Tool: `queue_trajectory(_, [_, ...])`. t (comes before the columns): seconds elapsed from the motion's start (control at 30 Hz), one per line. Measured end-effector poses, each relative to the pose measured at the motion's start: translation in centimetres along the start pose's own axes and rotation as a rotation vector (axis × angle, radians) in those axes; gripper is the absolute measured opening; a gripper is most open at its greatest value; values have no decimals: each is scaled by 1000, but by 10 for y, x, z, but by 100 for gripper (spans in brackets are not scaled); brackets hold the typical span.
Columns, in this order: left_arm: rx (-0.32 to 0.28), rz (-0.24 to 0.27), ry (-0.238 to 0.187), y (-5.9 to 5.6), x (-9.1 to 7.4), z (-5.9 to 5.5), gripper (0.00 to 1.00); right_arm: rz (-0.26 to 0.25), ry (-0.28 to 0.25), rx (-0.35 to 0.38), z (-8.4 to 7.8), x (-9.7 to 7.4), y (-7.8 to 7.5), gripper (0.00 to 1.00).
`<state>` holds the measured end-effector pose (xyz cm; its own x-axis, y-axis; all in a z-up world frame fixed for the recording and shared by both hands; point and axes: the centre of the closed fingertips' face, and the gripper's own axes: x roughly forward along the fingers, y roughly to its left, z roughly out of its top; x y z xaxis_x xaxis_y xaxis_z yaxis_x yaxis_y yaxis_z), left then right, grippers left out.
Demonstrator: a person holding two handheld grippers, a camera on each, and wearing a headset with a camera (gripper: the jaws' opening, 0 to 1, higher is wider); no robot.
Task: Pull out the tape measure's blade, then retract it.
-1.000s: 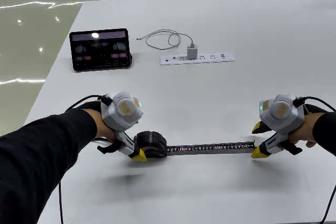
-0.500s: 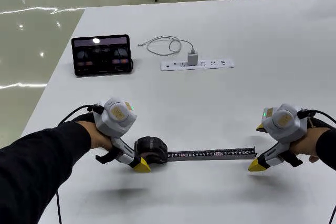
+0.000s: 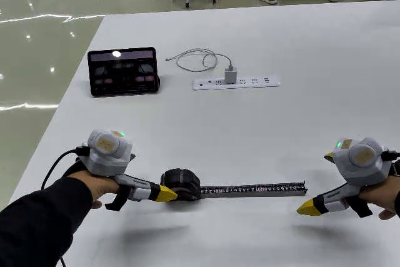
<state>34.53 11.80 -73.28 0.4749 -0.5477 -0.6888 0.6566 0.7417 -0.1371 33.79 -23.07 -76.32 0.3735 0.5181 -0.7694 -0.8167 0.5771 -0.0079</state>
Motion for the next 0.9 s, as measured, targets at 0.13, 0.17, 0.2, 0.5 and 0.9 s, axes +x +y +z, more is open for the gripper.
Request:
queue_trajectory(0.13, [-31, 32, -35, 1, -12, -2, 100, -26, -47, 46, 0, -11, 2, 100])
queue_trajectory(0.17, [-41, 32, -44, 0, -14, -2, 100, -25, -52, 55, -1, -12, 1, 100])
queue_trajectory(0.2, [-43, 35, -44, 0, -17, -3, 100, -22, -58, 61, -2, -13, 1, 100])
queue_trajectory(0.5, [-38, 83, -110, 0, -39, -10, 100, -62, -123, 59, -4, -38, 11, 100])
queue_trajectory(0.9, [-25, 138, -167, -7, -69, -32, 100, -89, -182, 54, -16, -66, 28, 100])
